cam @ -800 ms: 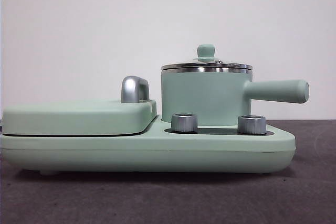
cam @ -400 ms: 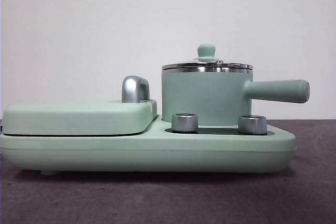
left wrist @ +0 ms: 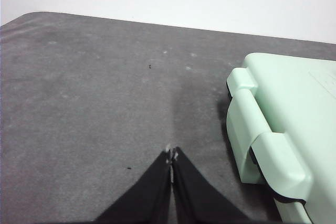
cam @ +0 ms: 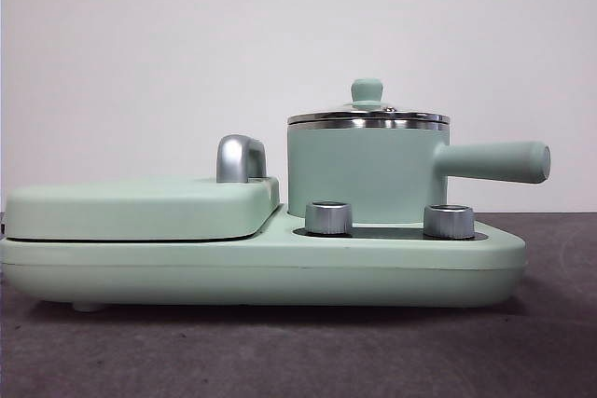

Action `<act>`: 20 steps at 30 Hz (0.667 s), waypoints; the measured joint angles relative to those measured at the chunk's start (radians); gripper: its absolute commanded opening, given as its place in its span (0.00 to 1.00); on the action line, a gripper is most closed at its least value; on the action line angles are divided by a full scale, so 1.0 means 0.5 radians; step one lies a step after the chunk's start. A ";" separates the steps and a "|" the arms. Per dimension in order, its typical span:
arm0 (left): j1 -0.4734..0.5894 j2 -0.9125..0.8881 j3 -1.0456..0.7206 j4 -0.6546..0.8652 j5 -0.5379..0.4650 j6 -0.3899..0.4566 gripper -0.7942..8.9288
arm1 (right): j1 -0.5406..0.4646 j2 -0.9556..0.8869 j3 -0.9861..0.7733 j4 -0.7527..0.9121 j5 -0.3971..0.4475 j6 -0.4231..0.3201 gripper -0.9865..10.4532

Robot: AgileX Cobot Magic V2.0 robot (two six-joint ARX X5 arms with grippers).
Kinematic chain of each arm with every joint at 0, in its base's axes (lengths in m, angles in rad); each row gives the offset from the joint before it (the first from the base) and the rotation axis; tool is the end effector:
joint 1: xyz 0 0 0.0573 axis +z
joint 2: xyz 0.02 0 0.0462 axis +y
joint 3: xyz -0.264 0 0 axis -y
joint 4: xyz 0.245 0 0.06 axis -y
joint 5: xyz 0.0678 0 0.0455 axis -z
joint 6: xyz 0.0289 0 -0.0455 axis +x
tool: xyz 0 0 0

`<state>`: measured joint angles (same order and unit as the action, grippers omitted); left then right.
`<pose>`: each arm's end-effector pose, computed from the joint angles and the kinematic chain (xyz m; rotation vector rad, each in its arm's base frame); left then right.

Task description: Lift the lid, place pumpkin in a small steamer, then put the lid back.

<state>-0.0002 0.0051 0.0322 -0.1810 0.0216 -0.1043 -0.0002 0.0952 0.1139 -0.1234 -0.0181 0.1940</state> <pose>0.0948 -0.0006 0.1566 -0.1057 0.1549 -0.0137 0.0972 0.0005 0.1831 0.1948 0.1061 0.0077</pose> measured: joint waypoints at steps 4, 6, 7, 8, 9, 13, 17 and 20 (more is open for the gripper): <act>0.000 0.000 0.000 0.000 0.000 0.000 0.09 | -0.002 -0.104 -0.108 0.002 0.045 -0.137 0.10; 0.000 0.000 0.000 0.000 0.000 0.000 0.09 | -0.002 -0.139 -0.153 0.001 0.045 -0.196 0.10; 0.000 0.000 0.000 0.000 0.000 0.000 0.09 | -0.002 -0.156 -0.175 0.002 0.045 -0.221 0.10; 0.000 0.000 0.000 0.000 0.000 0.000 0.09 | -0.002 -0.174 -0.194 -0.002 0.045 -0.235 0.10; 0.000 0.000 0.000 0.000 0.000 0.000 0.09 | -0.003 -0.182 -0.196 -0.042 0.045 -0.247 0.10; 0.000 0.000 0.000 -0.001 0.000 0.000 0.09 | -0.003 -0.182 -0.195 -0.092 0.044 -0.278 0.10; 0.000 0.000 0.000 0.000 0.000 0.000 0.09 | -0.004 -0.182 -0.195 -0.092 0.027 -0.294 0.10; 0.000 0.000 0.000 0.000 0.000 0.000 0.09 | -0.004 -0.182 -0.195 -0.094 -0.007 -0.311 0.10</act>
<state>-0.0002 0.0051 0.0322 -0.1810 0.0216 -0.1043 -0.0021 0.0044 0.0162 -0.1703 -0.0216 0.0387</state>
